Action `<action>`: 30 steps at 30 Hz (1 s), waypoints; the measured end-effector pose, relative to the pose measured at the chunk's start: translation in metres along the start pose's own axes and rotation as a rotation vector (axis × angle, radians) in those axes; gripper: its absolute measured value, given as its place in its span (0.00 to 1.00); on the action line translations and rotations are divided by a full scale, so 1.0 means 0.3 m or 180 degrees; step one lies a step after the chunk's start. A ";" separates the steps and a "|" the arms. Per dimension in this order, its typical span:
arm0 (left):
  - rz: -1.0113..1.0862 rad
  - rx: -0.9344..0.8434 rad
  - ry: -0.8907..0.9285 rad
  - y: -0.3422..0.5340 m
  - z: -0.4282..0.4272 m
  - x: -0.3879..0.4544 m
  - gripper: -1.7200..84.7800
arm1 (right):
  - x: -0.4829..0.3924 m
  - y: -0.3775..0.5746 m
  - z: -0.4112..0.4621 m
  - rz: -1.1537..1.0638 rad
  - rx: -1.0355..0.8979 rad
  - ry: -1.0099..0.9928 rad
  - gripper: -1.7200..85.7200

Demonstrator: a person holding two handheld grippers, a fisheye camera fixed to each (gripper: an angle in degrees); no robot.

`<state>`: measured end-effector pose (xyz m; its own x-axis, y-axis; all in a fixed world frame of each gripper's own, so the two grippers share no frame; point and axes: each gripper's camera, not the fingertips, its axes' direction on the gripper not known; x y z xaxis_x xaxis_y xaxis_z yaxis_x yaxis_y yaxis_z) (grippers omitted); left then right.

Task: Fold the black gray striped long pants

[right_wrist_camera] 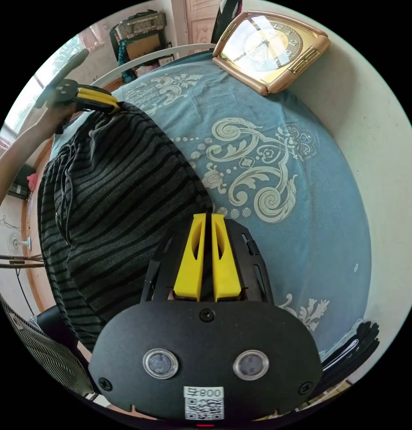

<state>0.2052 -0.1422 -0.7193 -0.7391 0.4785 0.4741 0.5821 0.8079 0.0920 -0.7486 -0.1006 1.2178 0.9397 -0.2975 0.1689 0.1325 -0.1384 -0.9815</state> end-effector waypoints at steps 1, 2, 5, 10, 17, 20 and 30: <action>-0.0028 0.0042 0.0033 0.015 -0.027 -0.014 0.04 | -0.014 0.004 -0.028 0.0010 0.0004 0.0024 0.05; -0.0031 0.0058 0.0031 0.022 -0.039 -0.018 0.04 | -0.026 0.012 -0.061 0.0036 0.0039 0.0032 0.05; -0.0018 0.0120 0.0016 0.064 -0.098 -0.029 0.04 | -0.060 0.039 -0.149 0.0097 0.0151 0.0060 0.04; -0.0010 0.0253 0.0026 0.170 -0.191 -0.038 0.04 | -0.156 0.101 -0.295 0.0083 0.0305 0.0209 0.04; 0.0100 0.0430 0.0056 0.379 -0.304 -0.033 0.04 | -0.367 0.278 -0.495 0.0046 0.0678 0.0144 0.04; 0.0200 0.0487 0.0072 0.505 -0.350 -0.026 0.04 | -0.472 0.361 -0.549 0.0024 0.0783 -0.0003 0.04; 0.0426 0.0087 0.0113 0.933 -0.307 0.019 0.04 | -0.899 0.528 -0.547 -0.0525 0.0590 -0.0300 0.04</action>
<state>0.3950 0.0551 -0.6102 -0.6428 0.5704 0.5113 0.6648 0.7470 0.0024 -1.0327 -0.1972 1.0317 0.9247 -0.1947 0.3272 0.3336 0.0002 -0.9427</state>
